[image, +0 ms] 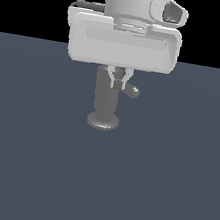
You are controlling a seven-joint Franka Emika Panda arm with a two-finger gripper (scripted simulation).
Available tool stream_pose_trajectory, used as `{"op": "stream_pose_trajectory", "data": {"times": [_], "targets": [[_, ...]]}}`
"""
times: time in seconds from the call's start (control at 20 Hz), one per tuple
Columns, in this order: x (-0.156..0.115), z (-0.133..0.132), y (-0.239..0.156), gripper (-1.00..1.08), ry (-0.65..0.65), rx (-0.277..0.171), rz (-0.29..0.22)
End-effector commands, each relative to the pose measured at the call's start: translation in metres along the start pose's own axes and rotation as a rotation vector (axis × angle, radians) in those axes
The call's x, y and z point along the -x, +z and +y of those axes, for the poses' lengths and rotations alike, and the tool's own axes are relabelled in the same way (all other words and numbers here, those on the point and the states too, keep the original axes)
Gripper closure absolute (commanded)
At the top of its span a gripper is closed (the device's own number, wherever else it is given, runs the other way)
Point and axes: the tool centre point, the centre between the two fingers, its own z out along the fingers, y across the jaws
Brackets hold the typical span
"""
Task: Turn on the faucet by rotating a designated handle.
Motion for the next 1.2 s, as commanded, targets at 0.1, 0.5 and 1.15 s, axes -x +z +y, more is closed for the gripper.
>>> {"op": "stream_pose_trajectory", "data": {"times": [0.1,0.5,1.15], "targets": [[-0.003,0.031,0.008,1.08,0.014,0.0,-0.011],[-0.01,0.071,0.008,1.08,0.014,0.0,-0.011],[-0.038,0.094,-0.004,1.08,-0.02,0.006,0.018]]}}
